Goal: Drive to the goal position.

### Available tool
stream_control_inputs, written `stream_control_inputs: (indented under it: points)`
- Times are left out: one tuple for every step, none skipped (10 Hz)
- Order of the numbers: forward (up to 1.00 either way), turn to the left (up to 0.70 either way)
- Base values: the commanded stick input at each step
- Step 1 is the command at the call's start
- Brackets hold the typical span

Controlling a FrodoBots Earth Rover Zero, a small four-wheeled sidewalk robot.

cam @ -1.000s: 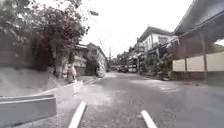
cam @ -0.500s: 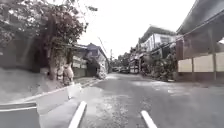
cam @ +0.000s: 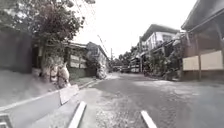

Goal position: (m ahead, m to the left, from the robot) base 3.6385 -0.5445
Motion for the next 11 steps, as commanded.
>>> stream_control_inputs:
  points:
    - [0.70, 0.00]
    - [0.70, 0.00]
    - [0.70, 0.00]
    - [0.70, 0.12]
    - [0.70, 0.26]
    - [0.70, 0.33]
    - [0.70, 0.04]
    - [0.70, 0.00]
    - [0.70, 0.00]
    - [0.70, 0.00]
    - [0.70, 0.00]
